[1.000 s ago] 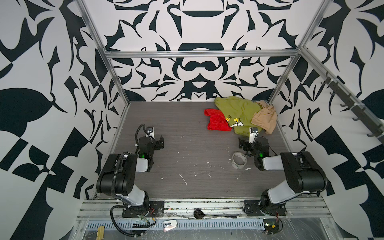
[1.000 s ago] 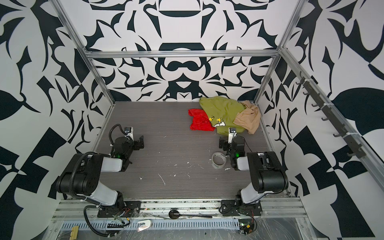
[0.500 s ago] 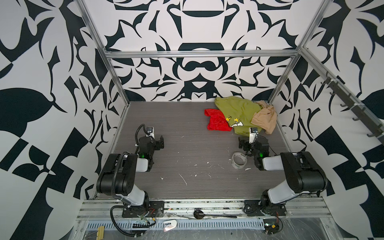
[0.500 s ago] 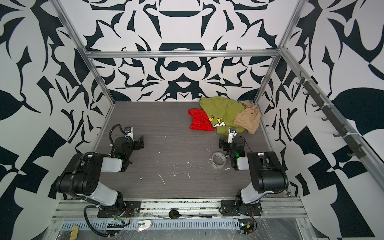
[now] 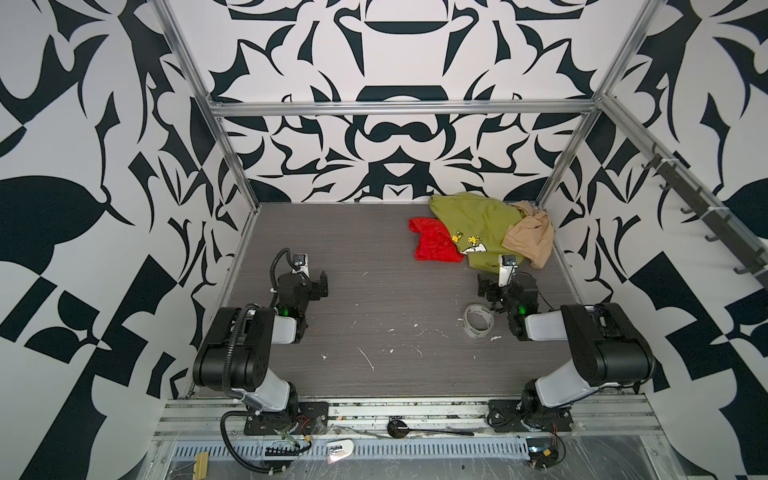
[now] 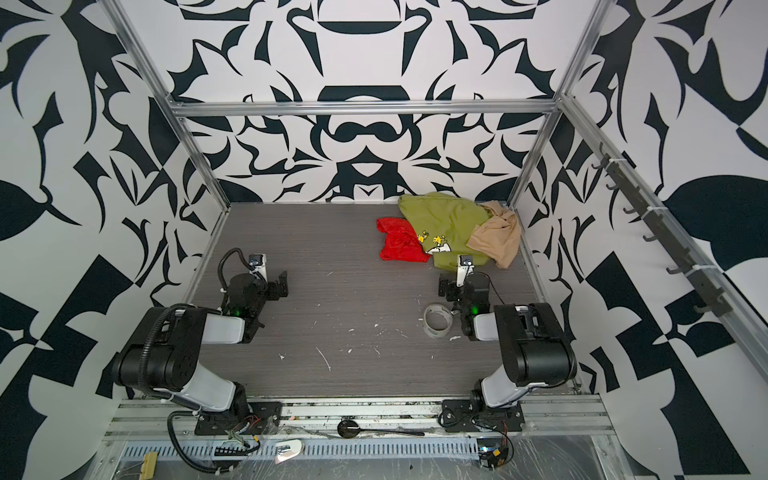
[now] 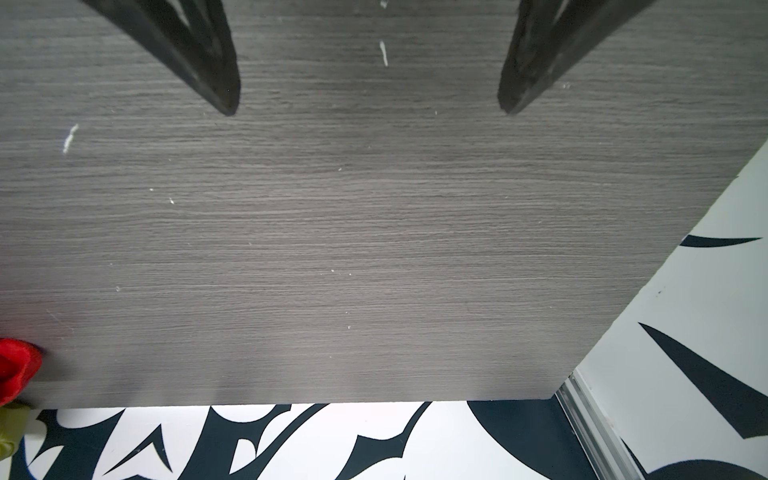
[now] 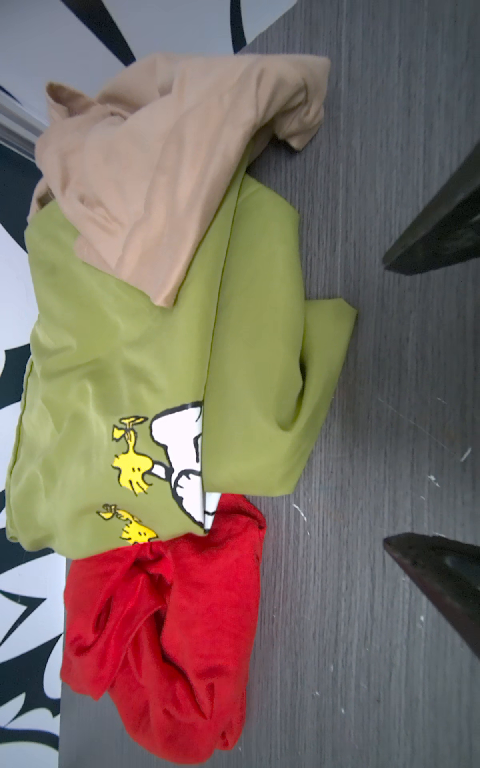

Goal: Pick out a specific cloth from the pile

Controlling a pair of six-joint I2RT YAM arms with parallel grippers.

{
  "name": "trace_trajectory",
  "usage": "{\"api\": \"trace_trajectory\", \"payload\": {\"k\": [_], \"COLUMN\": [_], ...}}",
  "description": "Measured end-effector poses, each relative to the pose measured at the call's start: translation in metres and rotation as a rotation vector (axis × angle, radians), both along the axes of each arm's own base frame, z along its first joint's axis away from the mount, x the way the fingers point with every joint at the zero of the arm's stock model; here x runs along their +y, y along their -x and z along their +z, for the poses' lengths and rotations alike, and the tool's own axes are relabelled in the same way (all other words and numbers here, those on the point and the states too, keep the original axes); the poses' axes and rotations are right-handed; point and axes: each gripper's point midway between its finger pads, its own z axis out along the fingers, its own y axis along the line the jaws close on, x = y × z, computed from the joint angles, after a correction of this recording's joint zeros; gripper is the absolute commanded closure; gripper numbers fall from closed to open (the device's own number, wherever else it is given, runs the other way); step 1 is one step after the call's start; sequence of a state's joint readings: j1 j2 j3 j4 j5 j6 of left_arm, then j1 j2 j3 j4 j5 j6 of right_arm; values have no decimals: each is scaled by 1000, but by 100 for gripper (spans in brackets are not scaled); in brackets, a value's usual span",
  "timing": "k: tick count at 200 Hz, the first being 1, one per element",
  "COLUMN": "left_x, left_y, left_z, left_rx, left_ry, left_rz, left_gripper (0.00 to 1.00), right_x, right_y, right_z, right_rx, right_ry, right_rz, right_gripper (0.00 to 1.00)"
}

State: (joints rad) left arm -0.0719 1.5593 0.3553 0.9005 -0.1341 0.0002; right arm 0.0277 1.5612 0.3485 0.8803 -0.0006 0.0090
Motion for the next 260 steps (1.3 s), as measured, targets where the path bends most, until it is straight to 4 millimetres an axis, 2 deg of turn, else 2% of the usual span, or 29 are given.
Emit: {"api": "trace_trajectory", "payload": {"k": [57,260], "left_x": [0,0], "left_y": [0,0], "left_z": [0,0], "left_rx": [0,0], "left_ry": [0,0], "left_rz": [0,0], "left_gripper": [1,1], "right_x": [-10,-12], "right_y": [1,1], "right_z": [0,0], "right_rx": [-4,-3], "right_ry": [1,-2], "right_rz": [-63,-76], "right_gripper": [0,0]}}
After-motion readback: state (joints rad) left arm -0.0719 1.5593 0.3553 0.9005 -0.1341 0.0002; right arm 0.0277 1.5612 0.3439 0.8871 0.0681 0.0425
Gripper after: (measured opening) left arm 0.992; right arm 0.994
